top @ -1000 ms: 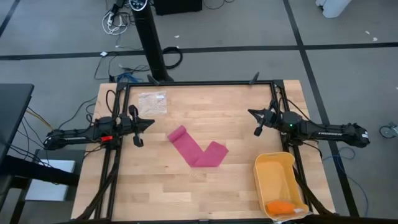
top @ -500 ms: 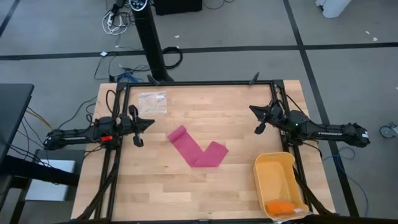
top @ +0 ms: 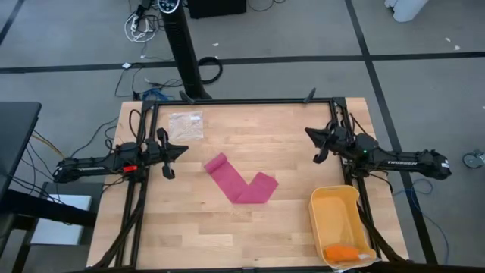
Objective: Roll bandage
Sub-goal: Roll the pink bandage
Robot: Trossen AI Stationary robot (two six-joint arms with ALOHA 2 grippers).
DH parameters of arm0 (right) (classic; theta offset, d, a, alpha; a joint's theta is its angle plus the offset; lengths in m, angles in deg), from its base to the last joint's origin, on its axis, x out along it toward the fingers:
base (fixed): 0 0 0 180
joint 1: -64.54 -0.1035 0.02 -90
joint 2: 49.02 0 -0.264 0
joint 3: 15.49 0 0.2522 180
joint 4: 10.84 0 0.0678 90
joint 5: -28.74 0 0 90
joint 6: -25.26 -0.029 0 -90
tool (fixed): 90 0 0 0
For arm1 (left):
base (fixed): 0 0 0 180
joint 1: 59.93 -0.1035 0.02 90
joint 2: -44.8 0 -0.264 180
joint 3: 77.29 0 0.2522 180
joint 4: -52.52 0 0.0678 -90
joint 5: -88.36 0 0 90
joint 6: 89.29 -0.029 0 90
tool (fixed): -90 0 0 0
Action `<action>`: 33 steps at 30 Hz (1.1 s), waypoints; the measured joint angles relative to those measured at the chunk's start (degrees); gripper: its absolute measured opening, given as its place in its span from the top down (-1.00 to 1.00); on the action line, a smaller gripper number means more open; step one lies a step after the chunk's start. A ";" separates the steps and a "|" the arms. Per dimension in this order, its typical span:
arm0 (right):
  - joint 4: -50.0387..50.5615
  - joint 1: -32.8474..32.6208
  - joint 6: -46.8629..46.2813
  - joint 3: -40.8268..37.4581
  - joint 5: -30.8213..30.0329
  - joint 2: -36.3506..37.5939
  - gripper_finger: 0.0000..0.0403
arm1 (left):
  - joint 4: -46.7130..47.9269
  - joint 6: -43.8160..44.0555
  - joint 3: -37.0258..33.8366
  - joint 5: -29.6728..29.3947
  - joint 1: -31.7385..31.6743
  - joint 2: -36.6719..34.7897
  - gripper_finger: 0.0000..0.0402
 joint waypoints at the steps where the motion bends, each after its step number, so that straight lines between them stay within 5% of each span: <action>1: 0.03 0.00 -1.71 0.00 1.90 -0.52 0.94 | 0.01 -0.01 0.01 0.00 0.00 0.00 0.95; 6: -3.95 -1.31 0.41 -0.02 12.33 -5.96 0.91 | 0.00 0.00 0.02 0.00 0.00 0.00 0.95; 13: -18.79 -5.67 -2.05 0.94 14.97 -17.46 0.95 | 0.01 -0.01 0.01 0.00 0.00 0.00 0.95; 24: -19.19 -10.90 4.79 14.24 15.32 -38.62 0.88 | 0.00 -0.02 -0.01 0.00 -0.02 0.00 0.95; 27: -14.64 -11.41 3.71 19.50 17.62 -43.75 0.94 | 0.02 -0.02 0.00 0.00 -0.02 0.00 0.95; 33: 10.54 -11.69 -2.72 31.37 17.65 -52.58 0.92 | 0.00 -0.03 0.01 -0.02 -0.01 0.00 0.95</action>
